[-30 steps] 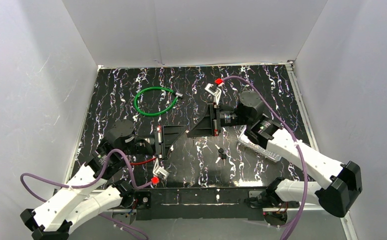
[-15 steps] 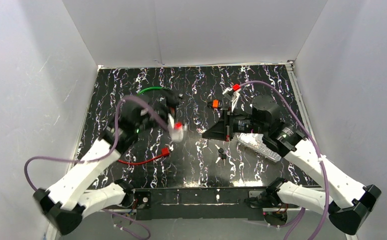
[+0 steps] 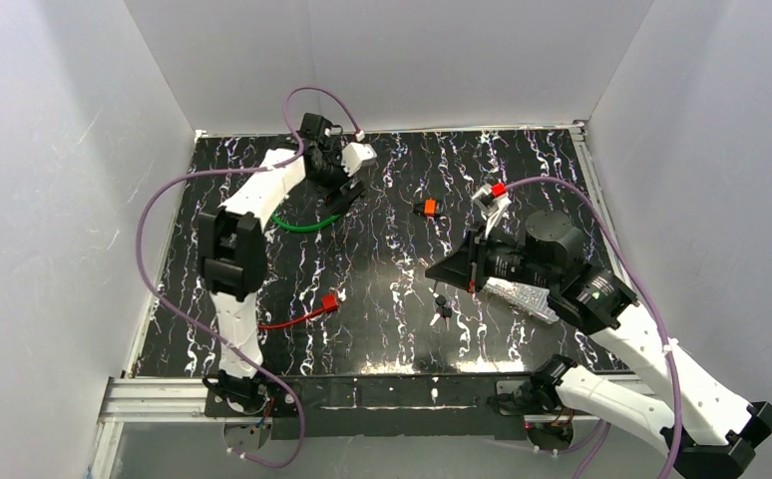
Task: Unlock with the key
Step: Pick up the lock from the center of the board.
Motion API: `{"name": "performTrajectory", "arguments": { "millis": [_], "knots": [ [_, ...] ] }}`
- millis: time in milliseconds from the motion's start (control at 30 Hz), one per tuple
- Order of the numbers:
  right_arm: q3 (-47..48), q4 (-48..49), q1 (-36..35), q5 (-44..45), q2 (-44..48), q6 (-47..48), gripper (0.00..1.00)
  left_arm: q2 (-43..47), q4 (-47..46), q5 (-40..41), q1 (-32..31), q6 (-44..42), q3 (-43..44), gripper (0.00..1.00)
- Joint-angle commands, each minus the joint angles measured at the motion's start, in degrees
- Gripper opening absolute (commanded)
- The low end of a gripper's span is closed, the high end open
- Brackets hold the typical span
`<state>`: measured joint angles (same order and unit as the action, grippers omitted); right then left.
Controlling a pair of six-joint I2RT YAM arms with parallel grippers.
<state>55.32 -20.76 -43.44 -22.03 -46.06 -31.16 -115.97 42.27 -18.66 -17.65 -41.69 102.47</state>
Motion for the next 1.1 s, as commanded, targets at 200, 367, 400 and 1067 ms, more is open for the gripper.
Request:
{"name": "performTrajectory", "arguments": {
  "millis": [200, 367, 400, 1067],
  "knots": [
    [-0.43, 1.17, 0.46, 3.81, 3.06, 1.18, 0.01, -11.92, 10.52, -1.46, 1.34, 10.51, 10.49, 0.77],
    [-0.1, 2.34, 0.46, 2.91, 2.83, 0.78, 0.01, -12.74, 7.19, -0.37, 1.66, 11.84, 8.33, 0.76],
    [-0.07, 2.57, 0.46, 2.67, 2.67, 0.65, 0.01, -12.34, 5.82, -0.14, 1.67, 11.46, 7.07, 0.75],
    [2.11, 0.51, 0.55, 2.95, -0.09, 2.99, 0.01, 14.43, -1.56, -4.88, -6.4, 11.02, -30.75, 0.35]
  ]
}}
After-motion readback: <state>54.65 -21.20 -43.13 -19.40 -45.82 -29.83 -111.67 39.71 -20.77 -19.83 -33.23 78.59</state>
